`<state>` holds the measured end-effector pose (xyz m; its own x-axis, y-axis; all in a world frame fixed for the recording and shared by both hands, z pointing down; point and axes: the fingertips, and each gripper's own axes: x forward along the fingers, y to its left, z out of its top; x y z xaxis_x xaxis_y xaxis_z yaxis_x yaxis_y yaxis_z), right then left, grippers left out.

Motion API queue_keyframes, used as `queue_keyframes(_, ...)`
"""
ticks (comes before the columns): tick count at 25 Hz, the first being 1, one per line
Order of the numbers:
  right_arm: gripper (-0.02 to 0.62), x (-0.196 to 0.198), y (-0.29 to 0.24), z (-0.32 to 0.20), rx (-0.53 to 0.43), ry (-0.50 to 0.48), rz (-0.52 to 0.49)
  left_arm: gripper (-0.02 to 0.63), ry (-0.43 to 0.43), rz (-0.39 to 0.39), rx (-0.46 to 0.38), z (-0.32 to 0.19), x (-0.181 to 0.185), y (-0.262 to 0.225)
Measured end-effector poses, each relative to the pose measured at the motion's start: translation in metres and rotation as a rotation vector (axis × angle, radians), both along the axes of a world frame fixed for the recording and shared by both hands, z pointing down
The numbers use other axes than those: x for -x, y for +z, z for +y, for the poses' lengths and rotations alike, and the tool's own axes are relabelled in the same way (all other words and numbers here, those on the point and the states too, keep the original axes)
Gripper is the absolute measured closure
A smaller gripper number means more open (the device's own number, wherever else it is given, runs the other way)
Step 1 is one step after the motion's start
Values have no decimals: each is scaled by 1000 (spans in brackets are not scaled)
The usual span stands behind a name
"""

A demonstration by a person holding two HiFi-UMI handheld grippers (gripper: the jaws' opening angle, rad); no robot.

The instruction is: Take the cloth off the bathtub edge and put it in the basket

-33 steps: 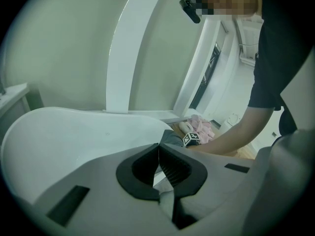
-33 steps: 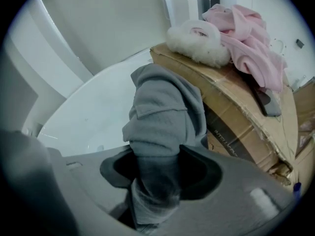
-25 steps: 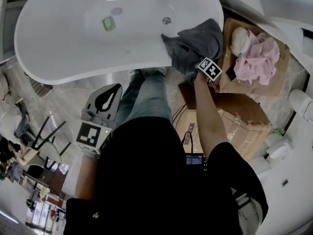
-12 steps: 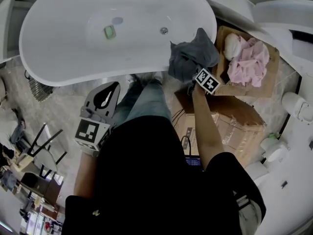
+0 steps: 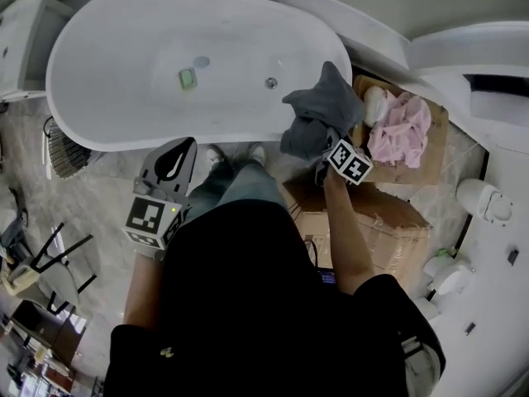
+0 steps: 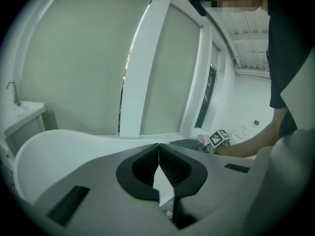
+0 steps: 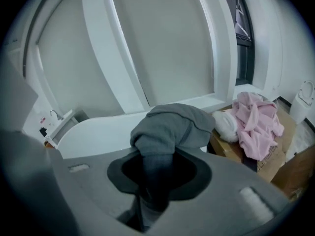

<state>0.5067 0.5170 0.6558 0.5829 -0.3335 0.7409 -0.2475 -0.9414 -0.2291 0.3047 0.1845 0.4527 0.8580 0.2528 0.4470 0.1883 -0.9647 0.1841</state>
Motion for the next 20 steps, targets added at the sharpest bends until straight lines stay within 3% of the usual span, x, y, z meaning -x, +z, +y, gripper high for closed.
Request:
queue_keyframes(4, 500, 7, -47, -32, -39, -84, 40, 593, -45, 40, -18, -14, 18, -20)
queue_keyframes(11, 499, 23, -119, -109, -97, -332, 89, 593, -195, 87, -26, -41, 54, -50)
queue_keyframes(20, 499, 60, -176, -217, -192, -737, 101, 593, -488, 112, -48, -64, 124, -71)
